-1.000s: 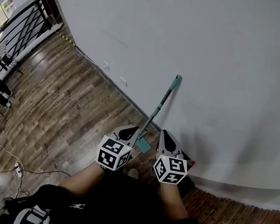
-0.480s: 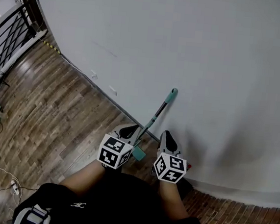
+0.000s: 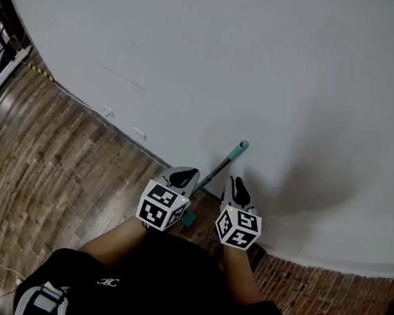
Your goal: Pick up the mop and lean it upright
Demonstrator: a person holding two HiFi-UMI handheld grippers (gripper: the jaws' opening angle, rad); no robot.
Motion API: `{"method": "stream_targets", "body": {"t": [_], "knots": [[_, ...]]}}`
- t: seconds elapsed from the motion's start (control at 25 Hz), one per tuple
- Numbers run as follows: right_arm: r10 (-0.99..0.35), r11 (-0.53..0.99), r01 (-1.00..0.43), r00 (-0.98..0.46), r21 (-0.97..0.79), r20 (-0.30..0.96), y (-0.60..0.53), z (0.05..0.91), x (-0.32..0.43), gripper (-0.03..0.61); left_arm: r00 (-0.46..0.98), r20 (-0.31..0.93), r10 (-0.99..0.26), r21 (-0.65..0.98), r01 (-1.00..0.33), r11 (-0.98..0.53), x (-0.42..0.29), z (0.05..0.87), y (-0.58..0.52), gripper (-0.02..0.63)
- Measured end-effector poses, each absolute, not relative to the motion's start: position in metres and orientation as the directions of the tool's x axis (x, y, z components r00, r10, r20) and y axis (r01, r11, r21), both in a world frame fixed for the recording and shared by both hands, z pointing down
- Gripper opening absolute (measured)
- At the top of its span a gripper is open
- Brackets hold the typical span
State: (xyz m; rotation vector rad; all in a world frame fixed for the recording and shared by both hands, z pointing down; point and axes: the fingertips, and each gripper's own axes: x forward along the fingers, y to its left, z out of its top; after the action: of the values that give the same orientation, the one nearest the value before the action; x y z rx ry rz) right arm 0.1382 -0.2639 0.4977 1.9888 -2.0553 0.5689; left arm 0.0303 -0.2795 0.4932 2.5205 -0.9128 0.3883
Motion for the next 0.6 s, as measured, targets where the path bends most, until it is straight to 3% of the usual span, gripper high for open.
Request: {"method": "stream_targets", "body": {"t": [0.04, 0.28, 0.6], "knots": [[-0.902, -0.014, -0.993, -0.037, -0.116, 0.43, -0.268, 0.499, 0.139, 0.091, 0.757, 0.394, -0.521, 0.303, -0.642, -0.704, 0.031, 0.494, -0.283, -0.003], [-0.889, -0.122, -0.99, 0.077, -0.069, 0.452, -0.29, 0.5, 0.151, 0.101, 0.818, 0.374, -0.437, 0.324, -0.557, -0.765, 0.032, 0.491, -0.295, -0.003], [-0.872, -0.119, -0.989, 0.063, -0.085, 0.486, -0.326, 0.512, 0.164, 0.121, 0.82, 0.395, -0.414, 0.356, -0.553, -0.753, 0.036, 0.506, -0.304, -0.003]]}}
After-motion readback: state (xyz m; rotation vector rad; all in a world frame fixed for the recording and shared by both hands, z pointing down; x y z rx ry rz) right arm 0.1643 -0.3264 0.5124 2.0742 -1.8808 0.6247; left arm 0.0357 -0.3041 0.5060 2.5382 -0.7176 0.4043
